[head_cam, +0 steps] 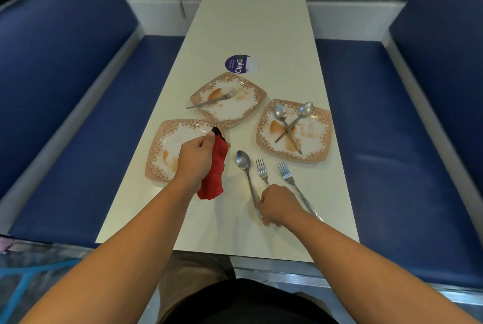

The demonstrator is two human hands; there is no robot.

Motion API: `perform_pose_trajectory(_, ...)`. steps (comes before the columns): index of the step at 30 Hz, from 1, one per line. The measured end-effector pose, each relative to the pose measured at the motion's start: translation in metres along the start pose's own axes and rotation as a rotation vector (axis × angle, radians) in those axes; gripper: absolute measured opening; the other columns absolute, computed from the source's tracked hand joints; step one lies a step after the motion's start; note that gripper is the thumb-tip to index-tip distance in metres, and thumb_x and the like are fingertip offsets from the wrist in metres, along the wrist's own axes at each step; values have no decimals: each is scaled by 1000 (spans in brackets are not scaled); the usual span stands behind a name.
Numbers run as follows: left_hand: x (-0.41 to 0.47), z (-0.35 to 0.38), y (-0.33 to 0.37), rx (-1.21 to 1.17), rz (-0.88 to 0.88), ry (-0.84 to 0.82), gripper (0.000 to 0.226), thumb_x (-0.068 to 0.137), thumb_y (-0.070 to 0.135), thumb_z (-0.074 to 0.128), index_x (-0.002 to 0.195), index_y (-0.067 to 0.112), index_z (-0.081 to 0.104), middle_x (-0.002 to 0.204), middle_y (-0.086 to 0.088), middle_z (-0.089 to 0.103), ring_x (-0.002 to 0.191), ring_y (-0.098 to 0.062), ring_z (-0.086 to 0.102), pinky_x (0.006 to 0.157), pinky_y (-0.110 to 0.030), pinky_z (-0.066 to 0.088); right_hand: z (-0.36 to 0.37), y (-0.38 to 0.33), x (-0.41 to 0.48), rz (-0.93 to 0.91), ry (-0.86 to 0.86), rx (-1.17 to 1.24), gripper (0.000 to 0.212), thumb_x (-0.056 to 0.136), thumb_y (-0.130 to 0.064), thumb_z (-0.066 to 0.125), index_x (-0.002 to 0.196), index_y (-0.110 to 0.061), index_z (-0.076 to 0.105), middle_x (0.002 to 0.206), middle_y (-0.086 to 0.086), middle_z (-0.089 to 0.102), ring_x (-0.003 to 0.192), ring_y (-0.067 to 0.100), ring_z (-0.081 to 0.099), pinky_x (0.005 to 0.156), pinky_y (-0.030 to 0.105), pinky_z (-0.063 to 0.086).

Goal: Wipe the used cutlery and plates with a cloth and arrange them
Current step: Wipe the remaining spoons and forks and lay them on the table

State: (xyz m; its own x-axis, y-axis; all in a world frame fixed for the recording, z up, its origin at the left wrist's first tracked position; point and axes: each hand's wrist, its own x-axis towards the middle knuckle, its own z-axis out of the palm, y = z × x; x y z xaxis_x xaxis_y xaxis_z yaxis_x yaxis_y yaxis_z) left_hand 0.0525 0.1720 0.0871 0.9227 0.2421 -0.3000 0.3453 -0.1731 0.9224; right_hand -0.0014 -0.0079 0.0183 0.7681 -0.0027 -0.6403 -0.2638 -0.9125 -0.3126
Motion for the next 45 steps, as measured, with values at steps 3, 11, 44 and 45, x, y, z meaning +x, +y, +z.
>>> perform_pose_trajectory(3,1,0,0,-1,-7,-10,42,102,41,52,71,24,74,65,4,73,71,-29,70,74,-43,59,2,-2,5,-5,24,-62,8,71,-8,70,70,-10,62,77,8,71,66,28,67,72,34,61)
perform_pose_trajectory(11,17,-2,-4,167,106,-26,49,97,54,47,73,18,69,75,-14,71,75,-41,68,73,-55,59,-12,-9,16,29,-179,-213,9,84,-15,66,82,-6,65,75,5,77,49,19,66,77,37,61)
perform_pose_trajectory(44,200,-74,12,234,147,81,37,102,46,46,86,27,72,71,-2,70,68,-30,69,65,-51,58,-138,-207,238,32,222,361,21,79,-17,68,93,-1,71,78,8,74,61,23,67,48,26,45)
perform_pose_trajectory(45,204,-75,11,226,135,85,35,102,46,46,87,28,72,72,-1,71,69,-29,69,65,-51,59,-137,-210,242,26,232,357,28,81,-18,67,103,0,68,78,8,73,65,24,68,49,27,45)
